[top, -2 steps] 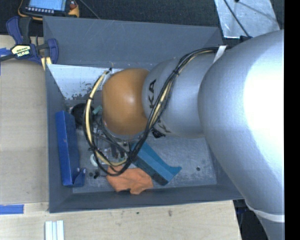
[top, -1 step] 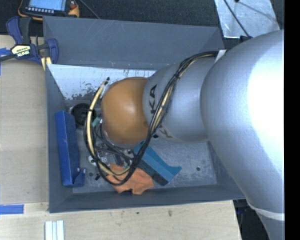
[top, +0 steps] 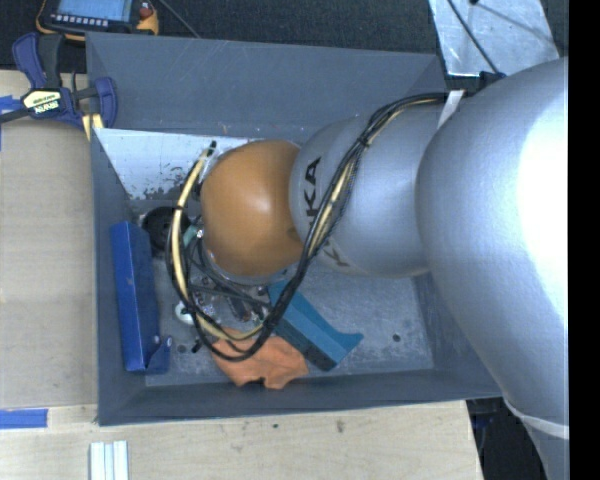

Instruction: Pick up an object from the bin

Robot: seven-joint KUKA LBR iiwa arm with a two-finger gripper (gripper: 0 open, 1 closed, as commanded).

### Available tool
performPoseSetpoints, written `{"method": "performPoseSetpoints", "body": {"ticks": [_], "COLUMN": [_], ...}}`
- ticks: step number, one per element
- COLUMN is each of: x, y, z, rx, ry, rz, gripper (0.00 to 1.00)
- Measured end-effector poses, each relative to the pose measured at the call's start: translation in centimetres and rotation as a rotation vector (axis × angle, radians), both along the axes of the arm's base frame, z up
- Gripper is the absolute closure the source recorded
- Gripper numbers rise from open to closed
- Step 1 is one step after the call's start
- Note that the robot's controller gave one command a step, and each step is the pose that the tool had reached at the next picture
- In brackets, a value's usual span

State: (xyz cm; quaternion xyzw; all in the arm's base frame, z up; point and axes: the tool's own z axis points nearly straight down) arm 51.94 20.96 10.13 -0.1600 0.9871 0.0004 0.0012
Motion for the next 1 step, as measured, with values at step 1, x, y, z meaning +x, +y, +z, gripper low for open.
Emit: {"method": "performPoseSetpoints", "body": {"ticks": [1], "x": [-0.44], "y": [-1.18], "z": [5.73], "rx": [-0.002], "ry": [0.006], "rz": [0.002], "gripper": [1.0]}}
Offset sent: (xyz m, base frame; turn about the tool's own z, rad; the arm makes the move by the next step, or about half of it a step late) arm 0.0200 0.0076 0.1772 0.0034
